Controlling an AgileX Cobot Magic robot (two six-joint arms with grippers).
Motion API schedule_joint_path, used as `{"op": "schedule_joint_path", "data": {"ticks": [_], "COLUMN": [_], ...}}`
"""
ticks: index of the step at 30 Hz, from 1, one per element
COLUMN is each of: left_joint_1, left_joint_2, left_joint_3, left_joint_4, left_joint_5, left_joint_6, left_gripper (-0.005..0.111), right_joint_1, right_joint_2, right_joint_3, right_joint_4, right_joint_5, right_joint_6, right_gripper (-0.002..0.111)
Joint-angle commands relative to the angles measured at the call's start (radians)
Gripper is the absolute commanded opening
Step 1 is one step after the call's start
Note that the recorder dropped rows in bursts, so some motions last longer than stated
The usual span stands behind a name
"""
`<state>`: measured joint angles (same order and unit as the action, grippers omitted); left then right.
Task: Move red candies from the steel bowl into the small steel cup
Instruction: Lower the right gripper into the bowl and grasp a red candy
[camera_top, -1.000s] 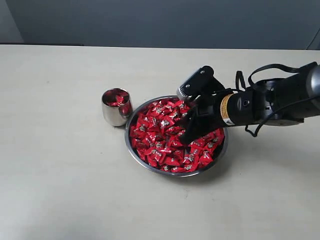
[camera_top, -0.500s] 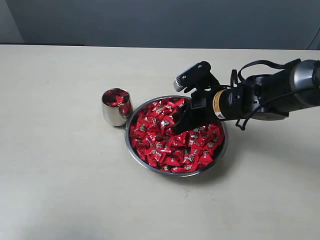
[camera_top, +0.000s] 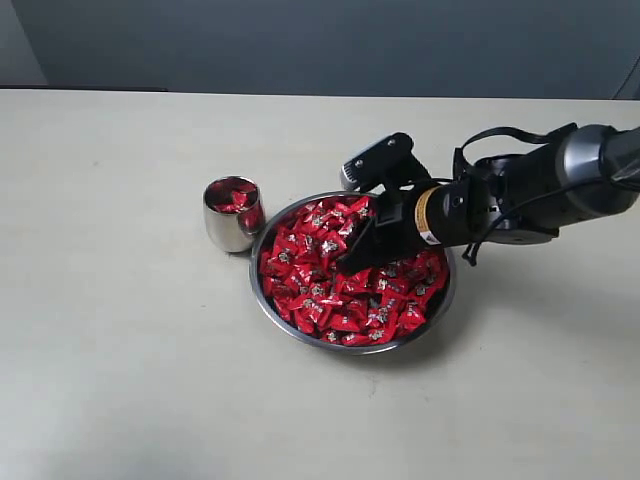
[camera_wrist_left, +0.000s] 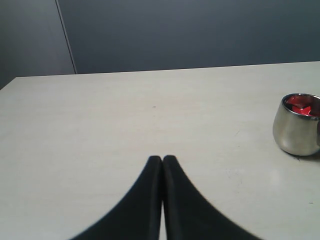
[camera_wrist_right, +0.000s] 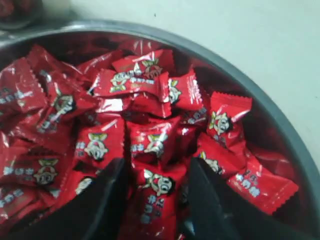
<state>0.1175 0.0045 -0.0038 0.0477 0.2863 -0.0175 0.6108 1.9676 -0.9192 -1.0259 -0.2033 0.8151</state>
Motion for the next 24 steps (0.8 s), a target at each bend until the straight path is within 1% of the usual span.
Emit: {"op": "schedule_joint_path", "data": {"ticks": [1, 6, 8, 10, 14, 16, 24], "left_joint_1": [0.001, 0.001, 0.001, 0.001, 0.001, 0.001, 0.001], "left_joint_2": [-0.004, -0.004, -0.004, -0.004, -0.004, -0.004, -0.004], "left_joint_3": [0.004, 0.004, 0.004, 0.004, 0.004, 0.004, 0.004], "left_joint_4": [-0.003, -0.003, -0.003, -0.003, -0.003, -0.003, -0.003], "left_joint_5": [-0.002, -0.002, -0.002, -0.002, -0.002, -0.002, -0.002], "left_joint_6": [-0.004, -0.004, -0.004, -0.004, -0.004, -0.004, -0.004], "left_gripper": [0.000, 0.000, 0.000, 0.000, 0.000, 0.000, 0.000], "right_joint_1": [0.000, 0.000, 0.000, 0.000, 0.000, 0.000, 0.000], "right_joint_2": [0.021, 0.021, 0.021, 0.021, 0.021, 0.019, -0.030], "right_joint_3": [-0.008, -0.013, -0.013, -0.013, -0.013, -0.013, -0.013], "right_joint_4": [0.006, 0.006, 0.007, 0.007, 0.007, 0.007, 0.007], "right_joint_5": [0.024, 0.030, 0.022, 0.022, 0.031, 0.036, 0.046], "right_joint_6": [0.002, 0.002, 0.002, 0.002, 0.002, 0.000, 0.000], "right_gripper": [0.039, 0.039, 0.036, 0.028, 0.006, -0.001, -0.001]}}
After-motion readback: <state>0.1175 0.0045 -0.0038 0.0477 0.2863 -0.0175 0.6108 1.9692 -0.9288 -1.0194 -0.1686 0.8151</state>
